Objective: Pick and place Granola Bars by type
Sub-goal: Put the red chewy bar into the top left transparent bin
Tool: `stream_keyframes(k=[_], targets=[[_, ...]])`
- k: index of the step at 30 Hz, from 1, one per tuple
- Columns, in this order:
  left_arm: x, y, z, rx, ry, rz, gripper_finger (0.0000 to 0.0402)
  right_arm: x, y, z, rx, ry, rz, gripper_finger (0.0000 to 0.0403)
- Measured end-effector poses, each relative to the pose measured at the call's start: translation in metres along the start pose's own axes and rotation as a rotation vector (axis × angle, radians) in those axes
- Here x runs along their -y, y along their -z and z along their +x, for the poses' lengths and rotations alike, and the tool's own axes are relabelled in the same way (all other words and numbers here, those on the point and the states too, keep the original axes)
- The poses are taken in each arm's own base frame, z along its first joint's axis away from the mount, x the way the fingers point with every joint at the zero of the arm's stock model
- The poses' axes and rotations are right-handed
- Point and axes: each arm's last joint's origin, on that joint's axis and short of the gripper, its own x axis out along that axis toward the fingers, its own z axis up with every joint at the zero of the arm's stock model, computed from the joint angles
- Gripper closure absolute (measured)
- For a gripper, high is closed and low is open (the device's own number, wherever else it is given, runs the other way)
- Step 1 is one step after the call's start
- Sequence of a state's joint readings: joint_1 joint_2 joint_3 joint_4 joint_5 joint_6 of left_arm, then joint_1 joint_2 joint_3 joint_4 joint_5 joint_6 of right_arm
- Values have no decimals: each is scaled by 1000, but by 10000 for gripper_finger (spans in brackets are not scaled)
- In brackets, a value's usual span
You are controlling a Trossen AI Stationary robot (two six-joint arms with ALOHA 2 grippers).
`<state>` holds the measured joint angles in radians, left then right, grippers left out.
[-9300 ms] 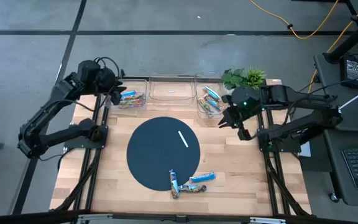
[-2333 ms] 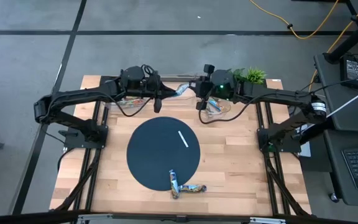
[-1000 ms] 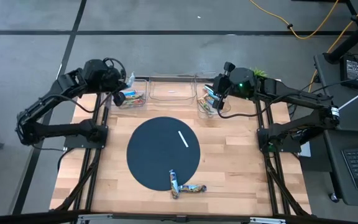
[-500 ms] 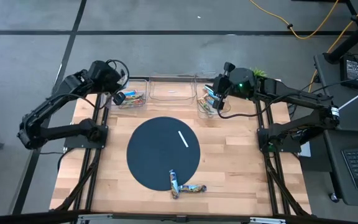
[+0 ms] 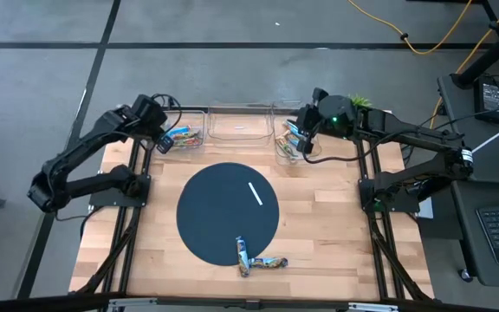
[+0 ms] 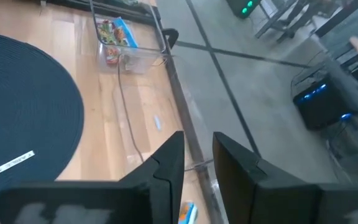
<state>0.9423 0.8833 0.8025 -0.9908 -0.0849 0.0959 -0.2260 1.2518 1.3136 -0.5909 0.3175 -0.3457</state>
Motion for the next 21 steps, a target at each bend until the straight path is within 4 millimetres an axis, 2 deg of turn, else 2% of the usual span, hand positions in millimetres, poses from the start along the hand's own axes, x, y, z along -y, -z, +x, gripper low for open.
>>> stream_keyframes(k=[7, 21], targets=[[-4, 7, 14, -22, -18, -37, 396, -1, 2, 0, -23, -14, 16, 315], [-10, 8, 16, -30, -39, -70, 395, -1, 2, 0, -22, -16, 13, 315]])
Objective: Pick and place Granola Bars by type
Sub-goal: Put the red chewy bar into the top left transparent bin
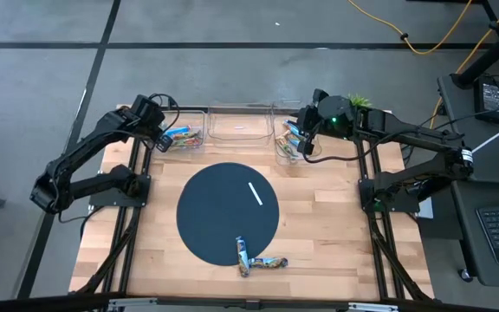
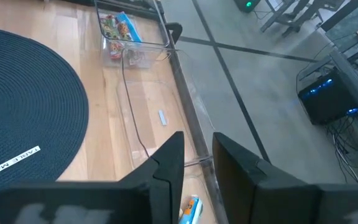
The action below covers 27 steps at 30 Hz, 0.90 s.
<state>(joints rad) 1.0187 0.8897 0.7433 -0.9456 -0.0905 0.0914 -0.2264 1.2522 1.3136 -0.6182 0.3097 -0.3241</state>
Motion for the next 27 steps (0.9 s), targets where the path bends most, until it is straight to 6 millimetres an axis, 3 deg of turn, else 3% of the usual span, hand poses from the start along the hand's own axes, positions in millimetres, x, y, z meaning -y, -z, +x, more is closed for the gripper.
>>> stream_keyframes(k=[27], targets=[[9, -4, 12, -81, -121, -24, 391, -2, 1, 0, 3, -45, -1, 315]])
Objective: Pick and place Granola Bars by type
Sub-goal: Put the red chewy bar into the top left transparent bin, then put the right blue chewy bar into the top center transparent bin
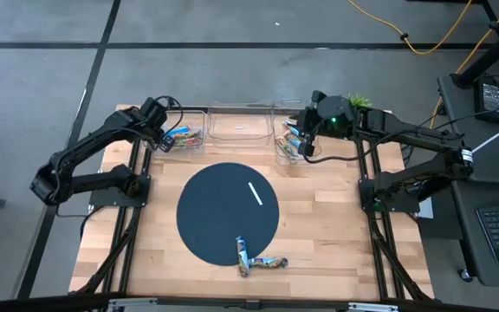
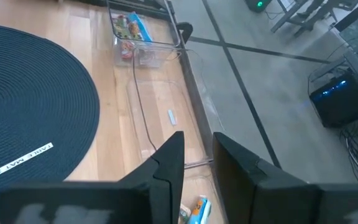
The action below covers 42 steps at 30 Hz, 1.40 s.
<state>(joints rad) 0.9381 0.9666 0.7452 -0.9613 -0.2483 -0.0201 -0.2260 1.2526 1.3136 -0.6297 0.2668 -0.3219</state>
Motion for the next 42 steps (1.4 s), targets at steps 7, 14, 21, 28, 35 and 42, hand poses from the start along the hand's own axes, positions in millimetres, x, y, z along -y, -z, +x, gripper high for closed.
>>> stream_keyframes(k=[7, 14, 21, 28, 35, 42], targets=[[0, -1, 1, -9, -23, -7, 365, -1, 2, 0, -18, -6, -2, 315], [0, -1, 1, -9, -22, -7, 307, -1, 2, 0, -22, -7, -3, 315], [-1, -10, -16, 60, 105, -46, 262, -1, 4, 0, -39, -13, -8, 315], [6, -30, -70, 263, 353, -20, 272, -5, 9, -2, -73, -93, -25, 315], [26, -38, -124, 438, 528, 168, 283, -20, 15, -26, -67, -331, -74, 315], [37, -40, -142, 554, 516, 283, 280, -42, 10, -57, 38, -475, -153, 335]])
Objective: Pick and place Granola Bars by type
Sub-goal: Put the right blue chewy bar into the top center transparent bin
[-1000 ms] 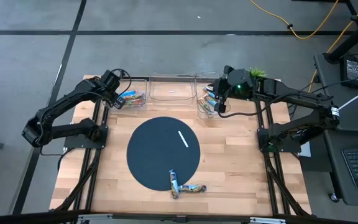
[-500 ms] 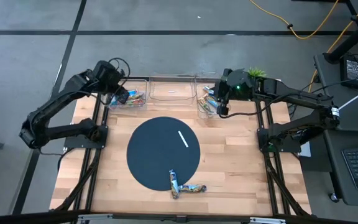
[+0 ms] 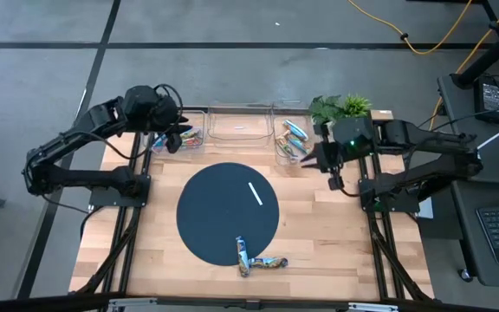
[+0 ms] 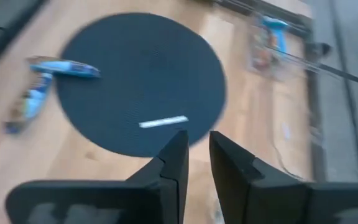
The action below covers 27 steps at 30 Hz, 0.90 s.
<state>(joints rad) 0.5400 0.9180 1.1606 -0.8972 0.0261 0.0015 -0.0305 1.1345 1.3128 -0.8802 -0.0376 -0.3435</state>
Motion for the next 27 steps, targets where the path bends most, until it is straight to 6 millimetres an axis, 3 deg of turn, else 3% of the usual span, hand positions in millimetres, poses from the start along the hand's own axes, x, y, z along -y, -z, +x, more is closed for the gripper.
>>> stream_keyframes(k=[7, 12, 20, 27], targets=[[1, -5, 0, 48, 0, 101, 281, -11, -12, 10, 89, -139, -41, 337], [1, -5, 0, 50, 0, 139, 282, -37, -25, 24, 102, -138, -143, 337], [1, -4, 0, 43, 18, 179, 286, -82, -44, 40, 146, -151, -70, 337], [2, -4, 0, 43, 36, 219, 286, -122, -49, 56, 118, -175, 28, 279]])
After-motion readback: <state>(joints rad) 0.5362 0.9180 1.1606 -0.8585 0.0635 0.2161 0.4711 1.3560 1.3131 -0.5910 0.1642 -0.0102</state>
